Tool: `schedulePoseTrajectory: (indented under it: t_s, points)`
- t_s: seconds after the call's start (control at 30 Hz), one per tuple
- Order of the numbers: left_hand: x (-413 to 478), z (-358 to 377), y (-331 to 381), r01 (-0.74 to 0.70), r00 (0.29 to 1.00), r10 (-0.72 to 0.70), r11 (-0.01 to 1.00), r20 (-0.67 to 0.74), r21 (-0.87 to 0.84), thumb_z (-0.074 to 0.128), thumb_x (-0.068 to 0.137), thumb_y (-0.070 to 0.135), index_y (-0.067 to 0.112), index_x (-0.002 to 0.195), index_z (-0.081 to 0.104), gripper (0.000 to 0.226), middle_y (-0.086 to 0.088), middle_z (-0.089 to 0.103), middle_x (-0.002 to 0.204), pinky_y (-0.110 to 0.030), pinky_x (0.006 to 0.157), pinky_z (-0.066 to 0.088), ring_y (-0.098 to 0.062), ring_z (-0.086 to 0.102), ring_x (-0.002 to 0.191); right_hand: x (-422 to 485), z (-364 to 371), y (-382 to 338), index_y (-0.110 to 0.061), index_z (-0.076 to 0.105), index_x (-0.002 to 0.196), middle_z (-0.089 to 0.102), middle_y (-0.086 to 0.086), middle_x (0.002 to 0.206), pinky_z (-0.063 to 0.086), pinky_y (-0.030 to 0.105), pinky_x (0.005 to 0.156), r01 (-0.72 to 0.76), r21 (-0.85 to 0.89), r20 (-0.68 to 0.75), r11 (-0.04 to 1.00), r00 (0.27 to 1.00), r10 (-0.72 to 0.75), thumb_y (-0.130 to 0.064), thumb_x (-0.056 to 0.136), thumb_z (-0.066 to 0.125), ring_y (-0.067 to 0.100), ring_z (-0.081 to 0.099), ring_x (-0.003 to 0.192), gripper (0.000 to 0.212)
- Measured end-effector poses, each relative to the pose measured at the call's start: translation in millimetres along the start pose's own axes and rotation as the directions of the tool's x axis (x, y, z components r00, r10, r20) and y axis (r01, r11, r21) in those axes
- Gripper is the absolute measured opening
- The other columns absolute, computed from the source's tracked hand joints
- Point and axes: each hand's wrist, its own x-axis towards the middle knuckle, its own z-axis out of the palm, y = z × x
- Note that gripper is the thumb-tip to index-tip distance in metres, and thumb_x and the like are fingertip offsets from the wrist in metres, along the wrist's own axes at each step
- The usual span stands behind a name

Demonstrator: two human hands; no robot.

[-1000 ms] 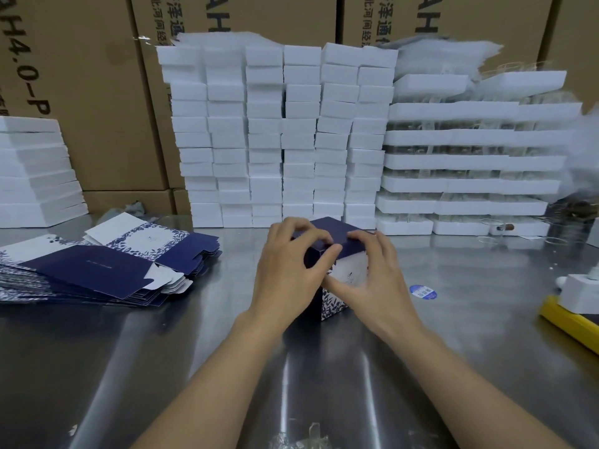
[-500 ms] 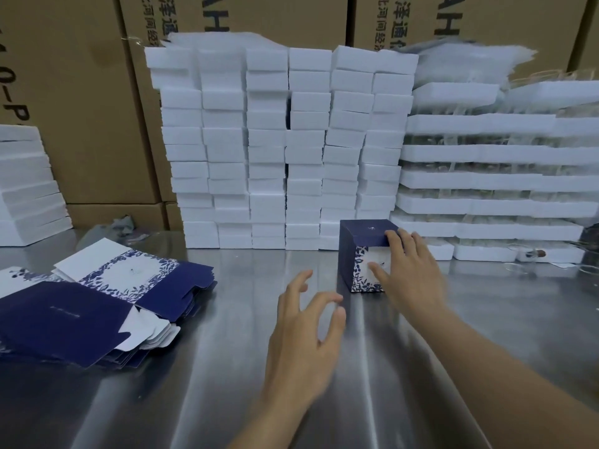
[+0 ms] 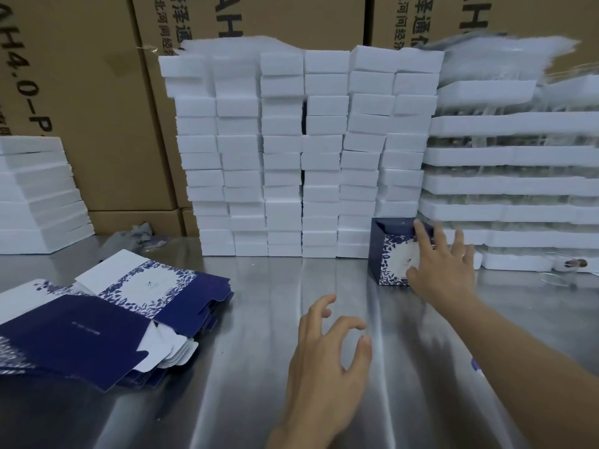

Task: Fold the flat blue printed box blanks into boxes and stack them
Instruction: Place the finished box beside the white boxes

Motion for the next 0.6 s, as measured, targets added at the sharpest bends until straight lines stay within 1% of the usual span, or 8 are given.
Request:
schedulePoseTrajectory:
  t_s: [0.07,0.17,0.27,0.33,0.43,0.47,0.53,0.6]
  points:
    - [0.2,-0.6,1.5,0.012,1.0,-0.012,1.0,0.01,-0.016,0.044,0.092,0.065,0.052,0.11,0.061,0.028,0.042,0.02,0.15,-0.009,0.089,0.036,0.014,0.029,0.138,-17.5,-5.8,-5.6,-0.031,-0.015,0.166,-0.006,0.007,0.177,0.011,0.058,0.128,0.024,0.132,-0.063,0.991,0.998,-0.016,-0.033,0.098,0.055,0.047,0.004,0.159,0.098]
    - [-0.3,-3.4,4.7,0.037,0.999,-0.036,0.999,0.015,-0.04,0.052,0.094,0.054,0.046,0.111,0.066,0.023,0.04,0.026,0.148,-0.012,0.096,0.037,0.01,0.034,0.136,-63.1,-7.8,-21.0,-0.028,-0.001,0.169,0.004,0.007,0.177,0.019,0.056,0.125,0.099,0.245,-0.101,0.965,0.992,-0.076,-0.037,0.099,0.058,0.044,0.013,0.159,0.091]
    - [6.4,-25.2,10.2,0.047,0.998,-0.05,0.996,-0.044,-0.074,0.064,0.096,0.035,0.042,0.113,0.07,0.02,0.03,0.04,0.144,-0.017,0.106,0.039,0.007,0.04,0.133,-118.8,6.3,-26.8,-0.028,0.03,0.162,0.032,0.006,0.169,0.034,0.045,0.121,0.18,0.277,0.124,0.944,0.968,-0.22,-0.052,0.103,0.05,0.033,0.034,0.152,0.067]
    - [16.2,-56.1,7.1,0.087,0.975,-0.108,0.99,-0.192,-0.114,0.069,0.096,0.021,0.035,0.114,0.073,0.023,0.016,0.058,0.132,-0.031,0.112,0.042,-0.006,0.051,0.127,-148.8,14.7,-16.9,-0.03,0.047,0.15,0.051,0.0,0.155,0.041,0.036,0.112,0.223,0.282,0.196,0.933,0.939,-0.284,-0.053,0.105,0.044,0.025,0.048,0.141,0.05]
    - [24.3,-123.4,-13.1,0.307,0.849,-0.277,0.952,-0.45,-0.005,0.072,0.093,0.021,0.033,0.115,0.072,0.025,0.007,0.068,0.118,-0.039,0.102,0.045,-0.021,0.059,0.117,-170.6,7.3,-2.4,-0.033,0.052,0.149,0.053,-0.005,0.154,0.039,0.03,0.111,0.205,0.362,0.176,0.909,0.943,-0.283,-0.051,0.106,0.047,0.02,0.051,0.141,0.046]
    - [24.5,-146.1,-24.4,0.419,0.798,-0.319,0.903,-0.511,0.091,0.073,0.092,0.026,0.034,0.12,0.071,0.029,0.003,0.068,0.125,-0.039,0.102,0.043,-0.024,0.058,0.121,-173.1,3.9,-1.0,-0.032,0.054,0.147,0.055,-0.004,0.153,0.039,0.03,0.11,0.201,0.377,0.175,0.904,0.943,-0.282,-0.049,0.106,0.049,0.02,0.052,0.139,0.045]
    - [21.0,-187.6,-51.4,0.618,0.682,-0.388,0.76,-0.62,0.204,0.078,0.089,0.034,0.032,0.136,0.062,0.05,-0.008,0.057,0.148,-0.048,0.116,0.035,-0.031,0.046,0.141,-174.2,-0.4,-2.3,-0.03,0.06,0.141,0.061,-0.001,0.146,0.042,0.032,0.105,0.189,0.385,0.178,0.903,0.945,-0.273,-0.046,0.104,0.054,0.023,0.057,0.133,0.041]
    - [11.2,-222.8,-74.9,0.771,0.517,-0.544,0.631,-0.661,0.084,0.085,0.084,0.035,0.033,0.155,0.042,0.083,-0.015,0.03,0.167,-0.055,0.125,0.022,-0.034,0.022,0.155,-173.4,-3.3,-3.2,-0.029,0.062,0.139,0.064,0.001,0.141,0.044,0.033,0.101,0.17,0.372,0.188,0.912,0.949,-0.254,-0.046,0.103,0.056,0.025,0.059,0.13,0.04]
